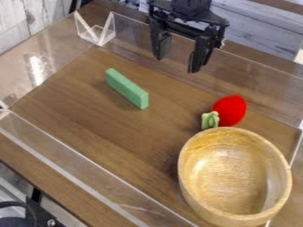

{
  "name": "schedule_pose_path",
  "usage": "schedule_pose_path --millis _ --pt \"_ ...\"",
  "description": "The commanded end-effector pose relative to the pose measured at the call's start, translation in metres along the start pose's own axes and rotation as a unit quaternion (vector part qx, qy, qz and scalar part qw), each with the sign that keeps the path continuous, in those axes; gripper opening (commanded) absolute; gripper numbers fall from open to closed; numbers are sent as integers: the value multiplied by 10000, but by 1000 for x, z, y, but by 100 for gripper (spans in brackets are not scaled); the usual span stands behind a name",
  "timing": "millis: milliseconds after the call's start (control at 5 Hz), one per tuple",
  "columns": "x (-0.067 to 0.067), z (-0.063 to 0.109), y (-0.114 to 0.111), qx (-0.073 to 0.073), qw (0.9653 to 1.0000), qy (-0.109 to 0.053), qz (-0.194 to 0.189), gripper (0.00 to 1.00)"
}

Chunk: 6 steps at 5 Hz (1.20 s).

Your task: Move the red object to the left side of the table

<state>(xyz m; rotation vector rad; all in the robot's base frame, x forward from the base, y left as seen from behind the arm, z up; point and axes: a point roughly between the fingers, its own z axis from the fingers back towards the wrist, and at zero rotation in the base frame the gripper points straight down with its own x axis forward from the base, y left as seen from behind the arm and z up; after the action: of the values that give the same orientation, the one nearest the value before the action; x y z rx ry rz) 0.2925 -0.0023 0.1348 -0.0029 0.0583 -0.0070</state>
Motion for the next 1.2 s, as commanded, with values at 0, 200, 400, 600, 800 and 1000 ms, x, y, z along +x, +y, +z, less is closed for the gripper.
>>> schedule_pose_path --millis 0,200,400,600,800,1000 --pt "2 -4 -7 -9 9986 99 -529 100" --pt "11 -4 -35 -21 9946 130 -1026 100" --pt "24 -4 -71 -27 9898 100 -1422 100" --pt "26 -12 -91 -63 9831 148 -1823 100" --pt "28 -24 -91 -74 9788 288 -2028 100" --pt "37 -45 -102 -123 9847 352 -1700 100"
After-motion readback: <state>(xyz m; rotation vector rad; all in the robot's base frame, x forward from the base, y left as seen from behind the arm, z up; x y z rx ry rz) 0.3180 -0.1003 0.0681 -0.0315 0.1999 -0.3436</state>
